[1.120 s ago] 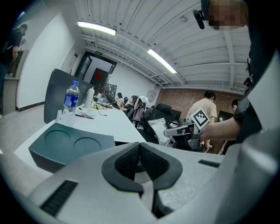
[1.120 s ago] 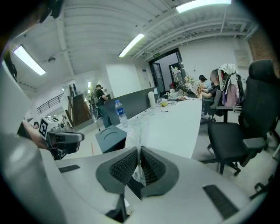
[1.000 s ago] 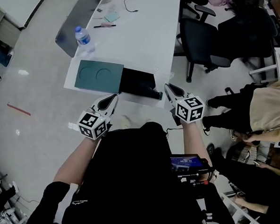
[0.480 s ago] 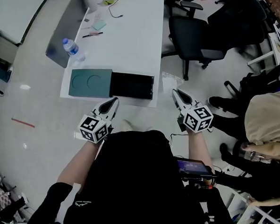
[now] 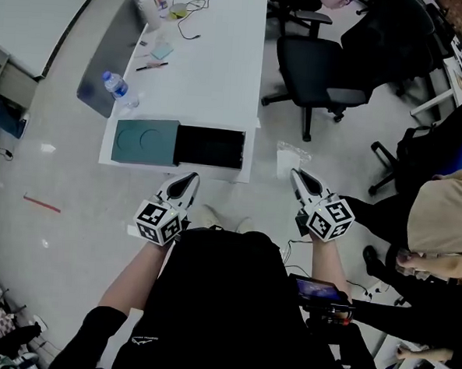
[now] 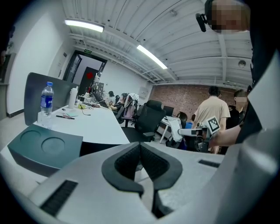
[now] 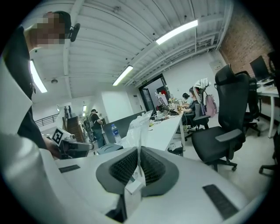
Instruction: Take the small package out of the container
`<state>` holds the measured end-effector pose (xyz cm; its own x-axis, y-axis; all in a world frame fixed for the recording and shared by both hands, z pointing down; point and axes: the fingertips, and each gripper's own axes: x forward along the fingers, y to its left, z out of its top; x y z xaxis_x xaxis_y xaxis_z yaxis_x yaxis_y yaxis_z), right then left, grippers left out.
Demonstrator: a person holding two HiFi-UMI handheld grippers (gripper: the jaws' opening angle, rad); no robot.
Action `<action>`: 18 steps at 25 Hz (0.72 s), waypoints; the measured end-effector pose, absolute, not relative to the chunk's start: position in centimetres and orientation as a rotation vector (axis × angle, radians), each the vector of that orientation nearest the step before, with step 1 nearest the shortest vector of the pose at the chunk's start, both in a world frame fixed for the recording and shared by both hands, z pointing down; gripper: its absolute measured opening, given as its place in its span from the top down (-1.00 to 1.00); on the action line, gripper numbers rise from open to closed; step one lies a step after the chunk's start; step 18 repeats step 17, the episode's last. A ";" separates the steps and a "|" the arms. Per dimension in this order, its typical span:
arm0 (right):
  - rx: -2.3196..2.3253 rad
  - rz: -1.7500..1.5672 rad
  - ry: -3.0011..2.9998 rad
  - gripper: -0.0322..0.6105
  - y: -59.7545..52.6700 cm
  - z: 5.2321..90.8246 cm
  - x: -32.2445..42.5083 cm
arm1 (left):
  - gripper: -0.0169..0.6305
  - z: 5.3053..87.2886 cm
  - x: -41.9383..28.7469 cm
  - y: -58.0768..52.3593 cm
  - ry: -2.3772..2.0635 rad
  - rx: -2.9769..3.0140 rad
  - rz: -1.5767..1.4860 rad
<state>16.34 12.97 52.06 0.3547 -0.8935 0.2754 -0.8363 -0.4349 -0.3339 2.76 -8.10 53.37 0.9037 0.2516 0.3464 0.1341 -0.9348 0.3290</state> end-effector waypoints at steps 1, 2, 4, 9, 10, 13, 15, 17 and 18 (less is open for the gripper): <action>-2.466 -0.633 1.588 0.77 13.4 52.0 16.2 | 0.92 53.4 2.7 -7.7 0.285 2.767 0.563; -2.461 -0.630 1.589 0.78 13.8 52.0 16.0 | 0.91 53.4 2.6 -7.3 0.282 2.765 0.564; -2.452 -0.626 1.590 0.77 14.6 52.0 15.9 | 0.91 53.3 2.5 -6.4 0.277 2.762 0.566; -2.433 -0.612 1.593 0.77 16.2 52.2 15.8 | 0.92 53.3 2.3 -4.8 0.262 2.772 0.571; -2.429 -0.609 1.595 0.77 16.4 52.3 15.8 | 0.92 53.3 2.2 -4.5 0.258 2.773 0.572; -2.419 -0.607 1.600 0.77 17.2 52.3 15.7 | 0.92 53.4 2.0 -3.5 0.243 2.770 0.576; -2.413 -0.610 1.603 0.77 17.7 52.2 15.5 | 0.92 53.3 1.9 -2.9 0.236 2.767 0.579; -2.407 -0.617 1.605 0.78 18.2 52.2 15.4 | 0.91 53.2 1.8 -2.3 0.230 2.764 0.583; -2.407 -0.617 1.605 0.78 18.2 52.2 15.4 | 0.91 53.2 1.8 -2.3 0.230 2.764 0.583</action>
